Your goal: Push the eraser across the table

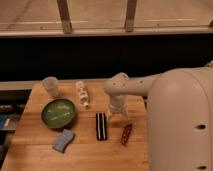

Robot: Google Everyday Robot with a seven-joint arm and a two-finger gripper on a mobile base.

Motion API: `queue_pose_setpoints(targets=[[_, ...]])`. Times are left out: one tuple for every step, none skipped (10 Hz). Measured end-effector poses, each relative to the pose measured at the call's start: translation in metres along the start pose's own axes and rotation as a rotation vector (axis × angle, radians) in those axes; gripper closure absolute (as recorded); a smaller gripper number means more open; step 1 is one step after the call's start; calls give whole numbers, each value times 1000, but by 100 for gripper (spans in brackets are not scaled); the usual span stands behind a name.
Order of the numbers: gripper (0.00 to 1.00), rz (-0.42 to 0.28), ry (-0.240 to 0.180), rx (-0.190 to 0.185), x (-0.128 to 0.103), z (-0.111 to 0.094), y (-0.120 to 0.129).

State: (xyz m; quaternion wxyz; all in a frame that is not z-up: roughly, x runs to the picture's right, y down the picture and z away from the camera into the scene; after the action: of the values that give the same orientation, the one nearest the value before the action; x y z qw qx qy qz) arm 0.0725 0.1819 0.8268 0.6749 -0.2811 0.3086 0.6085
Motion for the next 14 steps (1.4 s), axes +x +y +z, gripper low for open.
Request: queue_pose_setpoints(targets=[[36, -1, 16, 15, 1, 6, 1], [36, -7, 26, 25, 1, 9, 3], [36, -16, 36, 32, 1, 12, 8], [36, -23, 38, 36, 3, 12, 10], [36, -32, 38, 38, 4, 11, 13], [36, -48, 37, 38, 6, 9, 20], [36, -70, 31, 35, 9, 6, 32], [36, -95, 24, 27, 11, 1, 46], [36, -119, 13, 10, 14, -5, 61], [36, -134, 5, -3, 16, -10, 69], [36, -156, -1, -21, 19, -14, 79], [36, -177, -4, -32, 22, -17, 90], [36, -209, -7, -40, 26, -19, 105], [36, -222, -12, -32, 27, -19, 109]])
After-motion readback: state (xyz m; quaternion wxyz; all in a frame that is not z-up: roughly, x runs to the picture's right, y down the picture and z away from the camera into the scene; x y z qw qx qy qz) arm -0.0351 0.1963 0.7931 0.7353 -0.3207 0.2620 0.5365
